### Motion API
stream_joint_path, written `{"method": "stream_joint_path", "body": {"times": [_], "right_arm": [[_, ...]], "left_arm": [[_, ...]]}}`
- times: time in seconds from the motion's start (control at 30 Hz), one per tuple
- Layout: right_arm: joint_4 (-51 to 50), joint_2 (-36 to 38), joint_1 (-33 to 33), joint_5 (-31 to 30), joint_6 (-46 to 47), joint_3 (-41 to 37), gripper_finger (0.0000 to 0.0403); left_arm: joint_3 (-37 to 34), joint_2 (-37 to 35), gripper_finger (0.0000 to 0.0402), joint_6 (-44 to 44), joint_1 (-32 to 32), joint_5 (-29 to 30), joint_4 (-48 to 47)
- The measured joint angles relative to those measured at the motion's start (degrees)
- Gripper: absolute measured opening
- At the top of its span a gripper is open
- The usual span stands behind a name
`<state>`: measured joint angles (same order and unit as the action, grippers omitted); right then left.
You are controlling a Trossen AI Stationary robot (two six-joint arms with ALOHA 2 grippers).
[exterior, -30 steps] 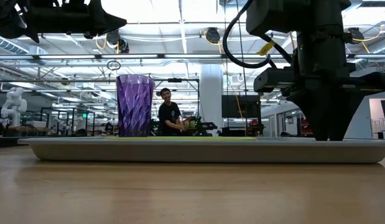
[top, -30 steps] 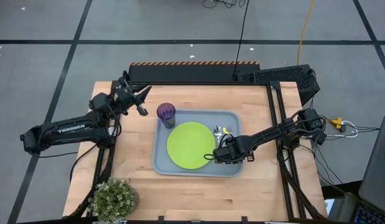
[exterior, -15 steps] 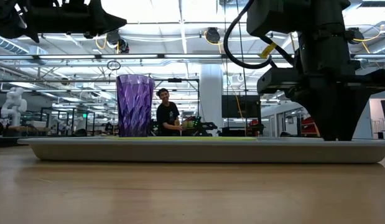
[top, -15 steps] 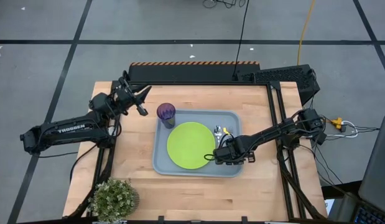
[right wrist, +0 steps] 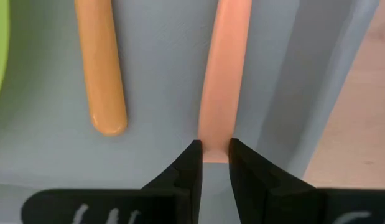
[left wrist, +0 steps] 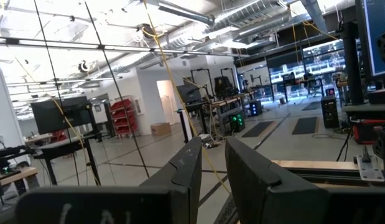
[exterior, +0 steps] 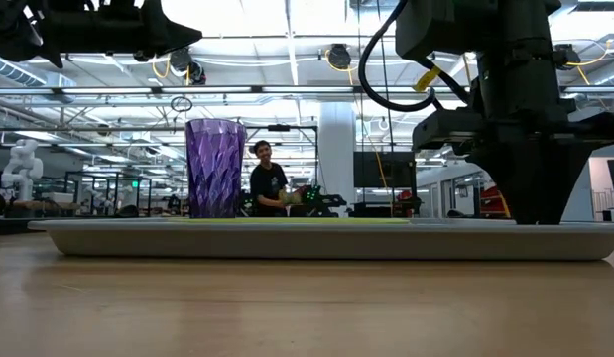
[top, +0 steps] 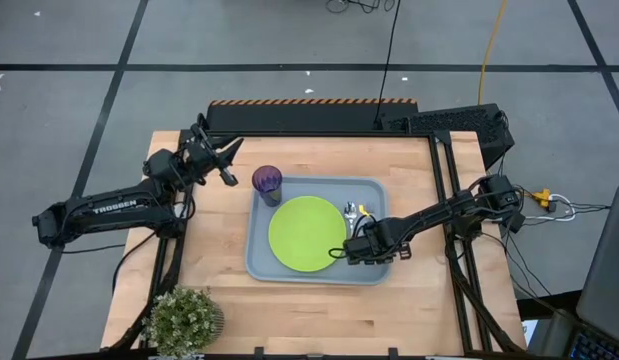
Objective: Pick and place plate/cup/fork/spoon on tray
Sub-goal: Put the orange fork on the gray serving tray to the right side of the orange spoon
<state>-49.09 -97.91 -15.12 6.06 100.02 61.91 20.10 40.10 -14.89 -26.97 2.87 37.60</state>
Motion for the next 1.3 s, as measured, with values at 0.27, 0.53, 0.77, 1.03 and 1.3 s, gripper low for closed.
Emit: {"method": "stream_joint_path", "body": {"times": [0.27,0.53,0.77,1.03,1.3], "right_arm": [[-0.58,0.00,0.00,-1.77,0.77,0.00,0.0057],[-0.42,0.00,0.00,-0.79,0.38,0.00,0.0057],[1.35,0.00,0.03,1.47,-0.21,0.00,0.0057],[1.96,0.00,0.03,1.18,-1.32,0.00,0.0057],[1.88,0.53,0.16,-0.46,-1.48,0.02,0.0057]], "left_arm": [[0.00,0.00,0.0076,0.02,0.01,0.00,0.00],[0.00,0.00,0.0076,0.00,0.00,-0.01,-0.01],[0.00,0.00,0.0076,-0.02,0.01,0.00,-0.02],[0.00,0.00,0.0076,-0.18,0.01,-0.32,-0.02],[0.00,0.00,0.0076,-0.42,0.01,-0.38,-0.02]]}}
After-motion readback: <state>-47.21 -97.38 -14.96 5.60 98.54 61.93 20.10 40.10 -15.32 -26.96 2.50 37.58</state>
